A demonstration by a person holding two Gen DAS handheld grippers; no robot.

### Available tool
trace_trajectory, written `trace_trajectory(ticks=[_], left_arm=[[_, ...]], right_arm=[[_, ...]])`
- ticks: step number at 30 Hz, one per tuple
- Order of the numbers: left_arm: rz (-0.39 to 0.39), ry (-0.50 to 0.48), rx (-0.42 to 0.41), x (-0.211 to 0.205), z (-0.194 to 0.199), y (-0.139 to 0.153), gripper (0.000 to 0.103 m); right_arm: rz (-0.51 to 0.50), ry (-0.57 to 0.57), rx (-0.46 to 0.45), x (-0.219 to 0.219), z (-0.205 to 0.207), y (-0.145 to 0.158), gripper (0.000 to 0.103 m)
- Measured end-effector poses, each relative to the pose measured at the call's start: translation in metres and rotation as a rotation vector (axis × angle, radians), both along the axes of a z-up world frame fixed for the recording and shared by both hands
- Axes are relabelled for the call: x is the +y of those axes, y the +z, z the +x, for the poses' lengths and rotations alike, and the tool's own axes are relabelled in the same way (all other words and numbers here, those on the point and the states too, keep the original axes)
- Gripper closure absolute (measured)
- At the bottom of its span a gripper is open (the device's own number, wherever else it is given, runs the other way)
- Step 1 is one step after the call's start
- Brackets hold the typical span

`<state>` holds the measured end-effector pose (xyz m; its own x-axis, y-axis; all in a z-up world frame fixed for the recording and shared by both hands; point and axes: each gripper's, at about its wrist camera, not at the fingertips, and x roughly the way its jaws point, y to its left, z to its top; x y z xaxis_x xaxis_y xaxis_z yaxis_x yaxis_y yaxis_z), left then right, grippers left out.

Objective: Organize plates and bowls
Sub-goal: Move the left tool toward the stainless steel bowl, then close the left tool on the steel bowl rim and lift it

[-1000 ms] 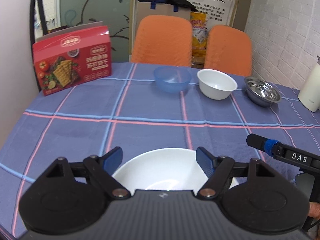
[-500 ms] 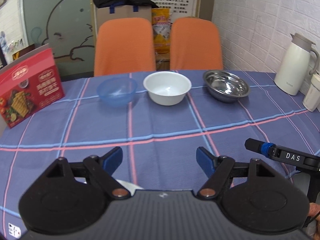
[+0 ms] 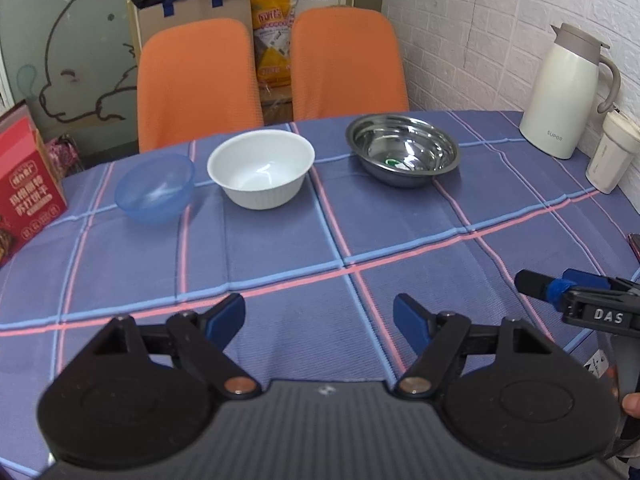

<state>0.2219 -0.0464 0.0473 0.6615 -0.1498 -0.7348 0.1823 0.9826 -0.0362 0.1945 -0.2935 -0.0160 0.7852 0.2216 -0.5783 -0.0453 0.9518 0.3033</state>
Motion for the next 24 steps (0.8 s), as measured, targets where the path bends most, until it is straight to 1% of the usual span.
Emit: trace_trajectory(ticks=[3, 7, 10, 12, 15, 17, 20, 24], left_arm=[[-0.049, 0.005, 0.041, 0.002, 0.013, -0.006, 0.027], [-0.093, 0.009, 0.082, 0.003, 0.033, -0.007, 0.027], [-0.139, -0.014, 0.085, -0.001, 0.055, 0.003, 0.027], [-0.155, -0.034, 0.072, -0.006, 0.074, 0.013, 0.027], [-0.152, -0.070, 0.046, -0.021, 0.105, 0.025, 0.027], [-0.143, -0.077, 0.035, -0.031, 0.127, 0.028, 0.027], [-0.142, -0.081, 0.036, -0.043, 0.159, 0.023, 0.027], [-0.119, -0.080, 0.045, -0.055, 0.199, 0.013, 0.027]], right_arm=[[-0.021, 0.002, -0.017, -0.004, 0.000, 0.005, 0.015], [-0.057, 0.016, -0.034, -0.005, 0.006, 0.011, 0.015], [-0.091, 0.040, -0.045, -0.002, 0.020, 0.017, 0.015], [-0.108, 0.065, -0.049, 0.001, 0.033, 0.023, 0.015], [-0.130, 0.098, -0.060, 0.006, 0.052, 0.033, 0.015], [-0.142, 0.113, -0.077, 0.008, 0.066, 0.040, 0.015], [-0.161, 0.118, -0.084, 0.010, 0.090, 0.047, 0.015], [-0.168, 0.124, -0.068, 0.010, 0.122, 0.044, 0.015]])
